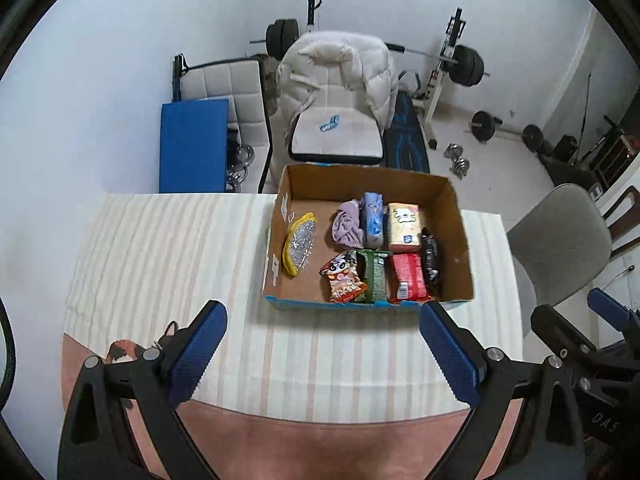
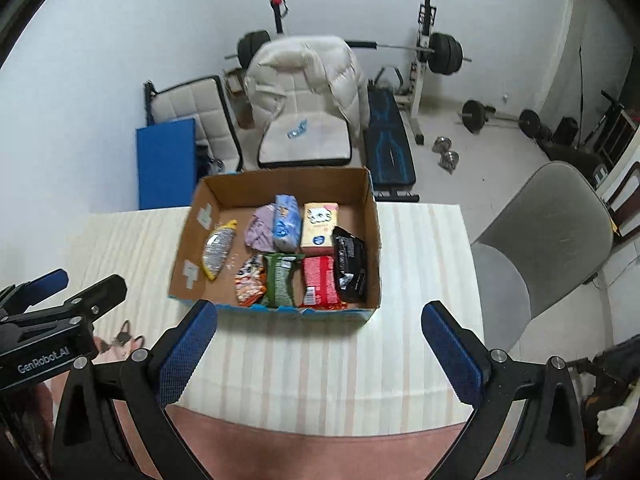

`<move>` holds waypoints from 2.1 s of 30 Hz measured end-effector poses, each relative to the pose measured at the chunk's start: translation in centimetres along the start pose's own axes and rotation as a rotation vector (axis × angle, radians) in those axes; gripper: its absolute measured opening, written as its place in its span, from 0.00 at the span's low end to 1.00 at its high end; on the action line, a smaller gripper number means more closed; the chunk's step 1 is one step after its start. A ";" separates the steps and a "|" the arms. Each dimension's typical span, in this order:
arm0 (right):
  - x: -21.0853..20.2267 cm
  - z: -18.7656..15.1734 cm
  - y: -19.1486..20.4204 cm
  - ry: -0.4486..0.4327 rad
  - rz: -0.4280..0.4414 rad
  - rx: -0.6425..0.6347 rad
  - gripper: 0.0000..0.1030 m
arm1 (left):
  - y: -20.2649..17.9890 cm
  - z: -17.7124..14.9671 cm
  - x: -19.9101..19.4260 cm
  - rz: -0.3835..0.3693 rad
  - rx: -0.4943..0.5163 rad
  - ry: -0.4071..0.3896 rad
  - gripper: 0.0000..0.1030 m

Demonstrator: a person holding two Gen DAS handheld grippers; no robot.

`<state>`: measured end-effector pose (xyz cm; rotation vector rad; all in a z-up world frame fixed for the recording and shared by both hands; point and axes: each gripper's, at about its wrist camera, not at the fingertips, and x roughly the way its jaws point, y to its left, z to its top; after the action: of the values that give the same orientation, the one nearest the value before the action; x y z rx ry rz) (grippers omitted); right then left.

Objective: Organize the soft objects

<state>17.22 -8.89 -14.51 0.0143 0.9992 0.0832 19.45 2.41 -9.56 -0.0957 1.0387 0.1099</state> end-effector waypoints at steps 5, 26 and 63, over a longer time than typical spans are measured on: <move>-5.0 -1.0 0.6 -0.057 0.019 -0.010 1.00 | 0.0 -1.3 -3.4 0.003 0.003 -0.022 0.96; -13.8 -4.4 0.5 -0.107 0.019 -0.012 1.00 | -1.0 -4.0 -9.2 -0.017 0.034 -0.089 0.96; -15.4 -2.7 -0.1 -0.178 -0.052 -0.005 1.00 | -0.6 -3.1 -11.0 0.014 0.023 -0.175 1.00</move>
<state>6.73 -10.26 -3.07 -0.0090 0.8212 0.0361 11.33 0.85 -1.59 -0.0568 0.8657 0.1166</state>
